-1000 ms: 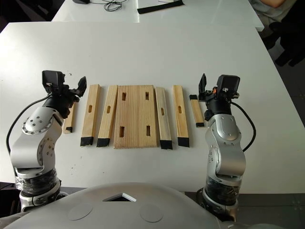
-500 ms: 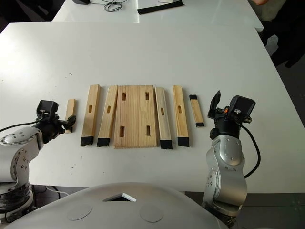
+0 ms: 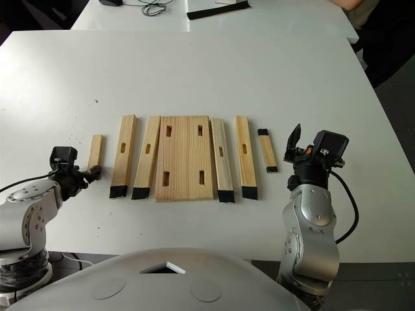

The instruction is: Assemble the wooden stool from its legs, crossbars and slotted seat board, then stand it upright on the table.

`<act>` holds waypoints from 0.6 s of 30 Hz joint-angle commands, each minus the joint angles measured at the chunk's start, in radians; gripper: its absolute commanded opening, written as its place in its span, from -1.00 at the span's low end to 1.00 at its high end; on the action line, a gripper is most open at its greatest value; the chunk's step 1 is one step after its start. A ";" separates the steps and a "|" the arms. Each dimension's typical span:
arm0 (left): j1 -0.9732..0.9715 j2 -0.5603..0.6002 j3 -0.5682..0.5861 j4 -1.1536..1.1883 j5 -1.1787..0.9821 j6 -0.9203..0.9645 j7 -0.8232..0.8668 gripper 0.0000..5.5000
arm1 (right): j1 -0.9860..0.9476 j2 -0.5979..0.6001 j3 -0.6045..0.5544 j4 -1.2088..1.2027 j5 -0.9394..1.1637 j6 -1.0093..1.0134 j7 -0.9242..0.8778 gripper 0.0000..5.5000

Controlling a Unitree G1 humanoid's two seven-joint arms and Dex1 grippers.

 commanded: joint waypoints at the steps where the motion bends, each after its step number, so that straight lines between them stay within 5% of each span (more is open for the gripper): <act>1: 0.011 0.003 -0.028 0.056 0.009 -0.046 -0.004 0.29 | -0.025 -0.011 0.000 0.013 -0.003 0.018 0.008 0.30; 18: 0.022 -0.025 -0.056 0.180 -0.038 -0.008 -0.059 0.29 | 0.019 0.003 0.055 0.012 -0.045 -0.005 -0.003 0.30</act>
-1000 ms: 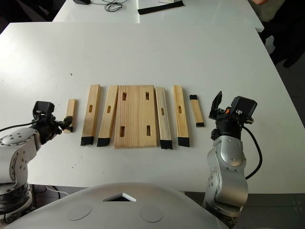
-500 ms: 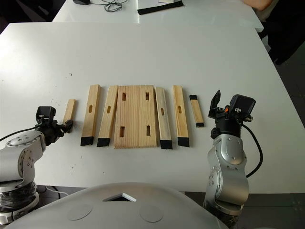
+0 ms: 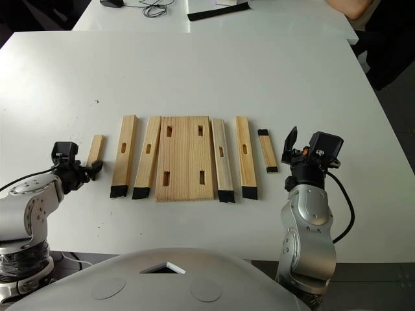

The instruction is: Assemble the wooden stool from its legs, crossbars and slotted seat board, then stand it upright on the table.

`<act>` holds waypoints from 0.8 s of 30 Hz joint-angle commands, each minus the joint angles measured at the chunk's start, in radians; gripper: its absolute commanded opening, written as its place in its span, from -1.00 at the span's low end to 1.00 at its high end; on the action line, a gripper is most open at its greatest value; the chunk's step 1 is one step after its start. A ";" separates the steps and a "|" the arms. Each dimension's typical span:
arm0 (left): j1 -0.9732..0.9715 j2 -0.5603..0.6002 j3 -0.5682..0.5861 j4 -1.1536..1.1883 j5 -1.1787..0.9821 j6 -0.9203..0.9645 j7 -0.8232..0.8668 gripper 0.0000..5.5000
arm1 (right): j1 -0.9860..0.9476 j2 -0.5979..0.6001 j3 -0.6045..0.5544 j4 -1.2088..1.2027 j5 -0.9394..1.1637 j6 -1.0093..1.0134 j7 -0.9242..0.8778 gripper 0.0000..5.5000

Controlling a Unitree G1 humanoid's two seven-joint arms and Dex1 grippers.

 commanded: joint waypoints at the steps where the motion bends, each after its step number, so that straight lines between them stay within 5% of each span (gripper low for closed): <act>1: 0.067 -0.027 -0.061 0.080 -0.013 0.031 -0.011 0.29 | -0.003 -0.005 0.024 -0.002 -0.019 -0.001 0.002 0.30; 3: 0.086 -0.028 -0.060 0.078 -0.013 0.022 -0.012 0.29 | -0.004 -0.012 0.016 -0.005 -0.017 0.005 0.011 0.30; 17: 0.133 -0.056 -0.023 0.170 -0.017 -0.053 0.000 -0.52 | -0.050 -0.047 -0.013 -0.002 -0.006 0.042 0.052 0.30; 24: 0.007 -0.076 0.041 0.239 -0.022 -0.077 0.026 -0.52 | -0.084 -0.052 -0.035 0.016 -0.004 0.041 0.055 0.30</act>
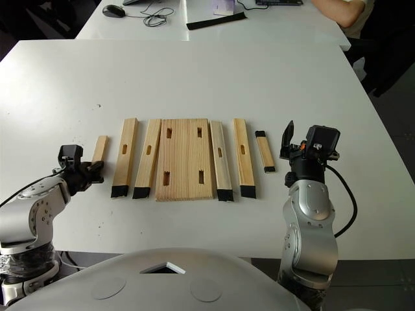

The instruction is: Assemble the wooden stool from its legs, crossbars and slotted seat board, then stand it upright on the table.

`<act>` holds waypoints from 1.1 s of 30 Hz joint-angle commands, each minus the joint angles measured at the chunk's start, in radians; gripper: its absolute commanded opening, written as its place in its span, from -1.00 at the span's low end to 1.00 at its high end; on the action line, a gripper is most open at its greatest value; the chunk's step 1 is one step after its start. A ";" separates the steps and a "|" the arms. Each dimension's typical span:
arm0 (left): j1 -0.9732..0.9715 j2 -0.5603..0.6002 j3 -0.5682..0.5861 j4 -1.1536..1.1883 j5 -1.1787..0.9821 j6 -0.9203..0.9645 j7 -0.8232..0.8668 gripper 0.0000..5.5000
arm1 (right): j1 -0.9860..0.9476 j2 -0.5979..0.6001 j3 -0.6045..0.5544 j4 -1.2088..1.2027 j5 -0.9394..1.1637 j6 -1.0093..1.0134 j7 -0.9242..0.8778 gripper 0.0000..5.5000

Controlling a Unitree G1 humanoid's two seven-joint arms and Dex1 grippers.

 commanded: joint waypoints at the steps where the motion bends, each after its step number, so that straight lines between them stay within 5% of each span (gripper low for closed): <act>1: -0.044 -0.013 0.013 0.147 0.009 0.038 0.024 -0.52 | -0.035 -0.010 -0.031 0.018 0.008 0.014 0.005 0.30; 12: -0.535 0.160 -0.051 0.260 -0.063 -0.473 -0.246 -0.52 | -0.217 -0.201 -0.273 0.181 0.208 -0.078 0.225 0.30; 16: -0.600 0.135 -0.060 0.109 -0.299 -0.463 -0.417 -0.52 | -0.333 -0.272 -0.348 0.227 0.490 0.023 0.397 0.30; 24: -0.457 0.049 -0.309 -0.089 -0.484 -0.497 -0.575 -0.52 | -0.524 -0.469 -0.377 0.368 1.370 0.384 0.683 0.30; 33: -0.479 0.055 -0.222 -0.046 -0.827 -0.318 -0.553 -0.52 | -0.545 -0.624 -0.293 0.370 1.596 0.400 0.770 0.30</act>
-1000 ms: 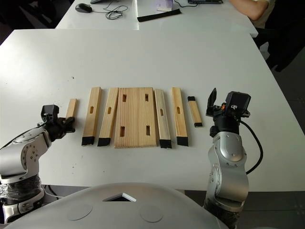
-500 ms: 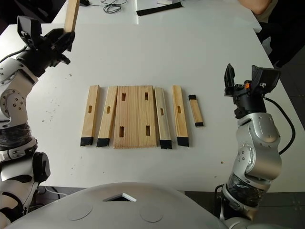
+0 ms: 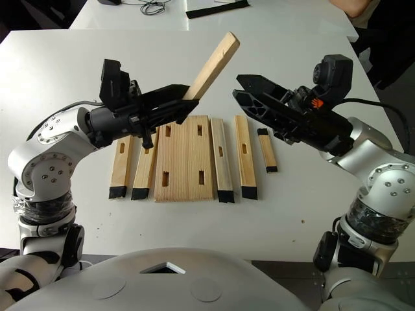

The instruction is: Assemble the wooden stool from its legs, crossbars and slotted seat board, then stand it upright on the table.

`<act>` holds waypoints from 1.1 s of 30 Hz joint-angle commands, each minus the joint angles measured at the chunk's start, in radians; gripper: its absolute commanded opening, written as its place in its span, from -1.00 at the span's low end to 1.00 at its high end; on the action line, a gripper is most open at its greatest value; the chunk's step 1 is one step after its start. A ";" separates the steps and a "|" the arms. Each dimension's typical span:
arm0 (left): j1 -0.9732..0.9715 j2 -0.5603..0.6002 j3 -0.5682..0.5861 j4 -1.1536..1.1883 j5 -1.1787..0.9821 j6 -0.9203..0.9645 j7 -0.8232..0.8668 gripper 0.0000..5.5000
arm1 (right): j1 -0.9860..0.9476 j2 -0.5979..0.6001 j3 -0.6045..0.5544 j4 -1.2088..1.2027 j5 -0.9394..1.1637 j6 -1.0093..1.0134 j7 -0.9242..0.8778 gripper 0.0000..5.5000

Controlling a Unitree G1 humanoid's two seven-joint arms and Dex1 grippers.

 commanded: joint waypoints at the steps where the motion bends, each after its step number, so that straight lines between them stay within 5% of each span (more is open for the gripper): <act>1: -0.021 0.030 0.023 0.011 -0.140 0.076 0.006 -0.52 | -0.038 -0.062 0.052 -0.013 0.067 -0.005 0.007 0.30; 26: 0.023 0.082 -0.064 -0.058 -0.254 0.070 0.080 -0.52 | -0.050 -0.149 0.228 -0.042 -0.081 -0.115 0.092 0.30; 33: 0.035 0.088 -0.077 -0.065 -0.252 0.066 0.085 -0.52 | -0.050 -0.158 0.224 -0.042 -0.084 -0.125 0.096 -0.07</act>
